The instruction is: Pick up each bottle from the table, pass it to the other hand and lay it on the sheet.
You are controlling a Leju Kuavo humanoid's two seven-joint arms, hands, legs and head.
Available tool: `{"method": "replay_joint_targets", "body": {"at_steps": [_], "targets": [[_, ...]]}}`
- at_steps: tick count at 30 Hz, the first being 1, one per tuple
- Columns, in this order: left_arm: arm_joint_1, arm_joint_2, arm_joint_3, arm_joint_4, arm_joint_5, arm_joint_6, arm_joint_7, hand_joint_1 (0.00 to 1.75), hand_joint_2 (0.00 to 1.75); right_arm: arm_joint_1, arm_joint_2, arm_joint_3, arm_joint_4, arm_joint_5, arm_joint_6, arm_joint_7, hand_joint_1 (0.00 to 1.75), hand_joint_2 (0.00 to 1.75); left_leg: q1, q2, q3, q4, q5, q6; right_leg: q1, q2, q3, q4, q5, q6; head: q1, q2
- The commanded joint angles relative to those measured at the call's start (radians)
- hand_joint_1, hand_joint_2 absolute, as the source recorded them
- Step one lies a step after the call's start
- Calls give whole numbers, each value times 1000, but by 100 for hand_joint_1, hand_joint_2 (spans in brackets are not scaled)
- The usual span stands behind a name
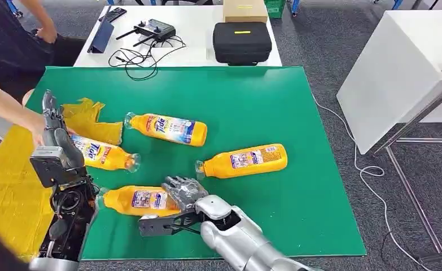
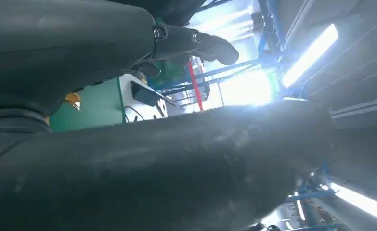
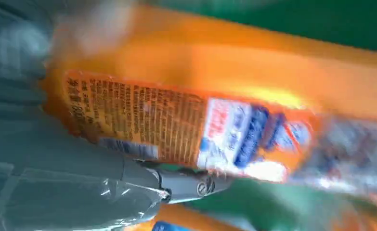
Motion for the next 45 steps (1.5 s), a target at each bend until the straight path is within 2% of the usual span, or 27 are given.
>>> {"method": "replay_joint_targets", "body": {"at_steps": [1,2,3,4,5,10,17,20,22,24,25,27,30,35,36,38,40,45], "targets": [[-11,-4,-25,-27,28,-2,6,0,0,-13,-24,95,97,37,91,94,0,175,0,-1,6,-1,-1,0,0,-3,6,-1,-2,1,0,0],[-21,-6,-23,-17,32,-3,6,0,0,-7,-34,102,96,45,96,105,0,175,0,-1,10,-2,-2,1,1,-5,10,-2,-3,1,0,0],[-25,-7,-21,-12,39,-9,6,0,0,-4,-38,103,95,47,96,114,0,175,0,-3,6,-2,-1,0,1,-5,7,-2,-2,1,0,0],[-29,-5,-23,-13,39,-4,6,0,0,1,-46,103,92,48,84,115,162,175,0,-3,7,-2,-1,1,1,-6,8,-2,-2,1,0,0],[-28,-4,-25,-14,38,1,6,0,0,2,-49,107,91,52,80,115,175,175,0,-3,7,-2,0,0,0,-6,7,-2,-1,1,0,0],[-24,-2,-23,-7,44,1,6,0,0,-12,-60,87,82,36,48,107,175,175,0,-2,9,-1,0,0,0,-3,8,-2,0,0,0,0],[-42,-5,-24,52,55,-30,6,0,0,-39,-76,-6,65,-52,-52,59,175,175,-1,-3,10,-2,1,0,0,-5,11,-2,0,1,0,0],[-87,-13,17,164,125,-122,6,0,0,-66,-84,-83,40,-121,-139,1,175,175,-1,-3,10,-1,2,1,0,-5,10,-2,0,1,0,0],[-90,-9,30,179,139,-141,6,0,0,-81,-87,-97,33,-133,-154,-13,175,175,-1,-2,10,-1,1,1,0,-4,10,-2,0,1,0,0],[-94,-8,78,226,210,-222,6,0,0,-93,-92,-174,0,-203,-235,-63,175,175,-1,-1,9,-1,1,1,0,-3,9,-1,0,1,0,0],[-90,-6,80,222,210,-225,6,0,0,-99,-93,-176,0,-205,-229,-63,175,175,-1,0,7,0,1,1,-1,-2,8,0,0,1,0,0],[-78,3,128,251,266,-269,6,0,0,-98,-104,-248,-56,-271,-318,-127,175,175,-1,1,6,0,1,1,-1,0,6,0,1,1,0,0],[-50,13,185,226,314,-308,6,0,0,-75,-127,-274,-120,-297,-358,-161,175,175,-1,1,6,-1,1,1,-1,-1,5,0,0,1,0,0],[-52,10,207,232,326,-305,6,0,0,-61,-128,-277,-132,-302,-370,-165,175,175,0,1,5,-1,0,1,0,-1,5,-1,0,1,0,0],[-41,13,228,233,352,-319,6,0,175,-47,-128,-278,-148,-304,-380,-171,175,175,0,0,3,-1,1,1,0,-1,3,-1,0,1,0,0],[-14,21,243,218,373,-340,7,0,175,-18,-129,-273,-177,-302,-386,-169,175,175,0,1,4,-1,0,1,0,-1,4,-1,0,1,0,0],[24,14,242,193,404,-433,54,0,175,29,-133,-271,-226,-295,-399,-161,175,175,-1,2,5,-2,0,1,0,0,5,-1,0,1,0,0],[63,-39,166,171,515,-742,208,0,175,30,-111,-256,-228,-276,-408,-166,175,175,-1,-1,2,-1,0,1,-1,-2,2,-1,-1,1,0,0]]}}
